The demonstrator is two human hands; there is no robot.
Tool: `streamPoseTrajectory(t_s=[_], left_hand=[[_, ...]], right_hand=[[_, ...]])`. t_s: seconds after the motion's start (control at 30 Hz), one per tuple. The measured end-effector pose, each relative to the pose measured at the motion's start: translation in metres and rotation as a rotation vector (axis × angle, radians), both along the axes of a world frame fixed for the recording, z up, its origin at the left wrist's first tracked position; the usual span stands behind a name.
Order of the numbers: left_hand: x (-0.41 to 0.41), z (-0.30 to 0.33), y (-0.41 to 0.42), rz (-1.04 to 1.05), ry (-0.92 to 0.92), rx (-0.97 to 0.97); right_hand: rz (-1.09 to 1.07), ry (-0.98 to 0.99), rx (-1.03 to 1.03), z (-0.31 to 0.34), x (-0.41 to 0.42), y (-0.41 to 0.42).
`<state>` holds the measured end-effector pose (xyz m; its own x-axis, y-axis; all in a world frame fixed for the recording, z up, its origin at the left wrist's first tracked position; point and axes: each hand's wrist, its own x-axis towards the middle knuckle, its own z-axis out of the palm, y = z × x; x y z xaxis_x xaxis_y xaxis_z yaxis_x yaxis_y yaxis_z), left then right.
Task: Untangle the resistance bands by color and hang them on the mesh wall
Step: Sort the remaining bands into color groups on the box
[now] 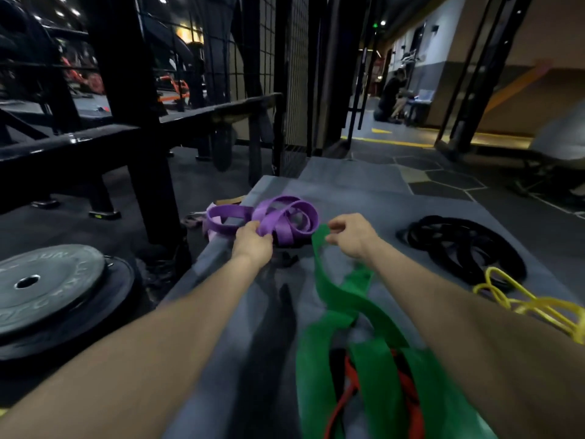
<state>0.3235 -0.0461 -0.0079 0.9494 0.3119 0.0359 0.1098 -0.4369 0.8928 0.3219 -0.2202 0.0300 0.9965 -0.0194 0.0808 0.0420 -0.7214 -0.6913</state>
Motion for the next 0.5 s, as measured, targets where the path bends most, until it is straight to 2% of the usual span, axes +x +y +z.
streamPoseTrajectory(t_s=[0.23, 0.33, 0.5], left_hand=[[-0.113, 0.029, -0.042, -0.131, -0.030, -0.042], [-0.161, 0.026, -0.063, -0.184, -0.011, -0.094], [-0.238, 0.015, -0.090, -0.214, 0.064, -0.068]], right_hand=[[-0.087, 0.034, 0.018, 0.015, -0.114, -0.029], [-0.103, 0.036, -0.002, 0.013, -0.162, -0.041], [-0.165, -0.042, -0.009, 0.010, -0.237, -0.061]])
